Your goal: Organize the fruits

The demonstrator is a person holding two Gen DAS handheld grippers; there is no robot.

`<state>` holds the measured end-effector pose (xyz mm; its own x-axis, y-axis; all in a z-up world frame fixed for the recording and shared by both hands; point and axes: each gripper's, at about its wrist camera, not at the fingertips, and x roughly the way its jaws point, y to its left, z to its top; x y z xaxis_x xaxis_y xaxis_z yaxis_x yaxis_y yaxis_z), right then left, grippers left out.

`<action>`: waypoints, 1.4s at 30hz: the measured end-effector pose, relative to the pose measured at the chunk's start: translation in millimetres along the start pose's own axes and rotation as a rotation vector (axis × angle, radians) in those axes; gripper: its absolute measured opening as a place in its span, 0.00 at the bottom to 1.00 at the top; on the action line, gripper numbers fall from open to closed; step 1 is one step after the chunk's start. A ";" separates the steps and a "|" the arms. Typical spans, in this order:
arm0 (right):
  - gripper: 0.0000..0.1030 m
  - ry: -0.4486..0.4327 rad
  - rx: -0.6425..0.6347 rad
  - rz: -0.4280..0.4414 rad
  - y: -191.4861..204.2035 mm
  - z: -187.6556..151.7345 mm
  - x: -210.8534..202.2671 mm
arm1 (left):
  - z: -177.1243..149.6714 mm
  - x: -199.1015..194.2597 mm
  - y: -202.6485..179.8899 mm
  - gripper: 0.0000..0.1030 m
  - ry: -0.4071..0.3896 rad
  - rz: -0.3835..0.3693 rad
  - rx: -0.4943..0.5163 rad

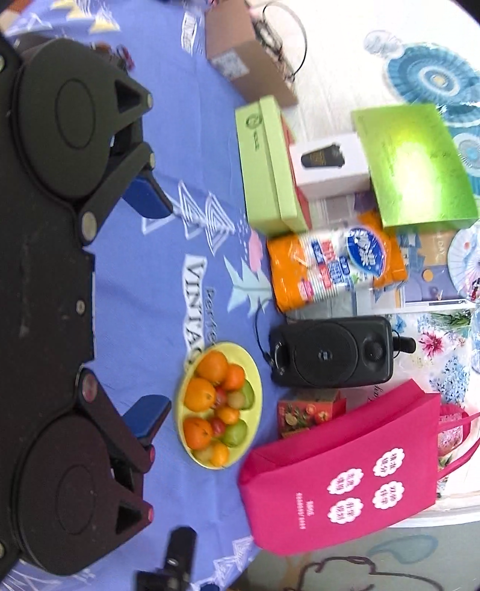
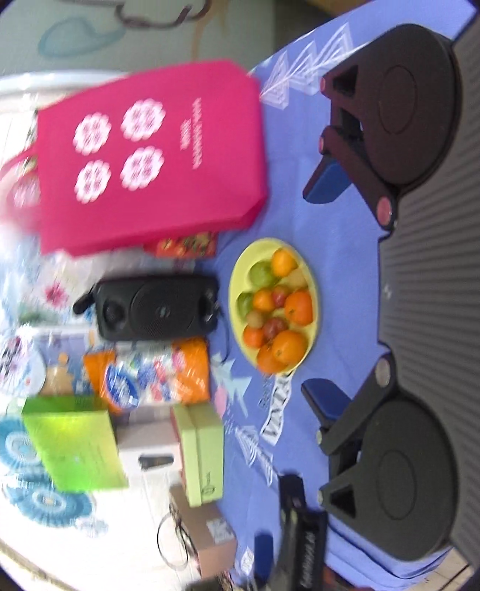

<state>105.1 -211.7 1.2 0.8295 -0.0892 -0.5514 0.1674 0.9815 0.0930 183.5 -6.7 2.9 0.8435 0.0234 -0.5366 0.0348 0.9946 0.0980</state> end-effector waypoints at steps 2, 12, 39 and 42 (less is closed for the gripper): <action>1.00 0.014 0.014 -0.039 3.5 -5.8 -8.1 | -8.6 -12.0 -0.3 1.00 0.000 0.023 0.008; 1.00 -0.025 -0.034 -0.093 40.1 -31.7 -44.3 | -48.5 -66.0 6.9 1.00 0.015 0.013 -0.010; 1.00 -0.057 -0.050 -0.093 41.2 -40.8 -71.3 | -51.4 -104.1 13.5 1.00 -0.013 -0.037 -0.078; 1.00 -0.052 -0.050 -0.091 41.0 -42.8 -71.0 | -51.5 -102.6 12.7 1.00 -0.004 -0.040 -0.074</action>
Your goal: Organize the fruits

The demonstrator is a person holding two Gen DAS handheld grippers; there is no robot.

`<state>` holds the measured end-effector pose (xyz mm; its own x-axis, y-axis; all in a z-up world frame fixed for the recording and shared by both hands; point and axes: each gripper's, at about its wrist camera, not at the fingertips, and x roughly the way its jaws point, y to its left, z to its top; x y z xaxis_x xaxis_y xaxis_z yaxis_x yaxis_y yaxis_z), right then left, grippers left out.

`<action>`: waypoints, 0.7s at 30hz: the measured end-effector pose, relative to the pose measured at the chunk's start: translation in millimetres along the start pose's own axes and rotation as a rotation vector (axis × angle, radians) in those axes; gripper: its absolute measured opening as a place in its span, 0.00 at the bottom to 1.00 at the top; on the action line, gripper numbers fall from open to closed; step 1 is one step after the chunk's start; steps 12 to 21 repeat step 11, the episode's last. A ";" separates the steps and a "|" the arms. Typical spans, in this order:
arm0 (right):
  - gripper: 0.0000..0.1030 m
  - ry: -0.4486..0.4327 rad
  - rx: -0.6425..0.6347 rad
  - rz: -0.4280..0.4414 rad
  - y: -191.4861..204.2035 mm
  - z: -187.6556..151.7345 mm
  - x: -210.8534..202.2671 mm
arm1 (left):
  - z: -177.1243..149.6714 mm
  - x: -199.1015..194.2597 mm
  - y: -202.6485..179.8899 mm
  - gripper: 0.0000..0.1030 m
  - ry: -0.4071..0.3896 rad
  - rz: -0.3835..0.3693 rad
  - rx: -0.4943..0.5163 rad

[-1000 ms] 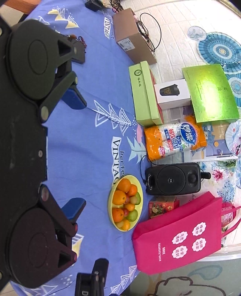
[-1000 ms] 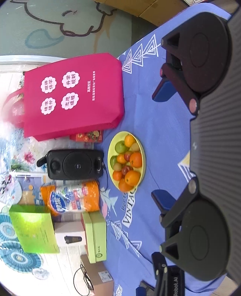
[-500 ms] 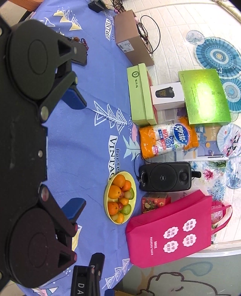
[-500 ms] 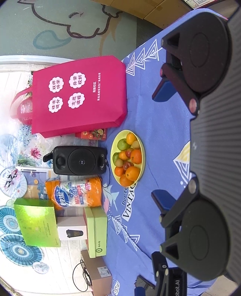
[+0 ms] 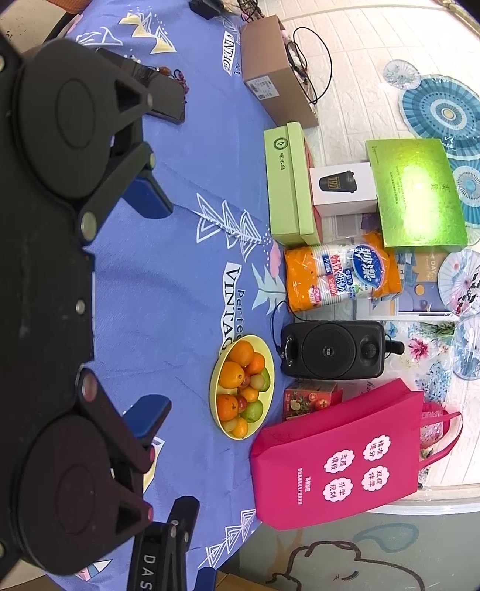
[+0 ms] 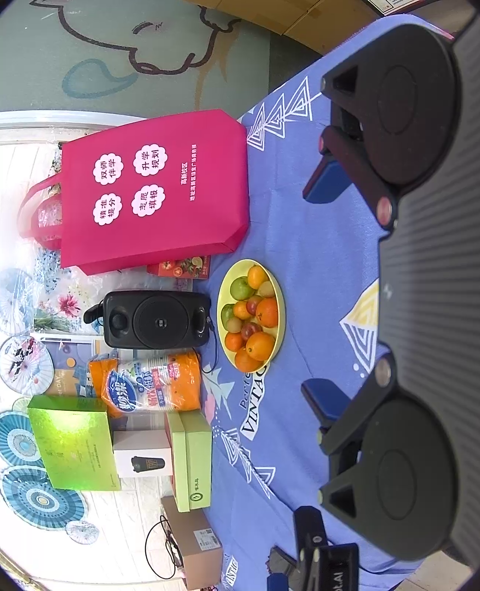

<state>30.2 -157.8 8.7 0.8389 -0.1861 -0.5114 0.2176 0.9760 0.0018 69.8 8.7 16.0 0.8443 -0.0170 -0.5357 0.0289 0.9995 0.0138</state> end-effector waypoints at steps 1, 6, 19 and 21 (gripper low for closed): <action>1.00 0.001 0.001 0.001 -0.4 -0.6 1.1 | 0.6 1.1 -0.6 1.00 0.000 0.005 0.004; 1.00 0.008 0.001 0.005 0.1 -1.9 3.9 | -4.6 2.5 -5.5 1.00 -0.015 0.132 0.022; 1.00 0.020 0.000 0.007 0.3 -2.7 9.0 | -3.4 4.9 -4.5 1.00 -0.003 0.059 0.017; 1.00 0.020 0.000 0.007 0.3 -2.7 9.0 | -3.4 4.9 -4.5 1.00 -0.003 0.059 0.017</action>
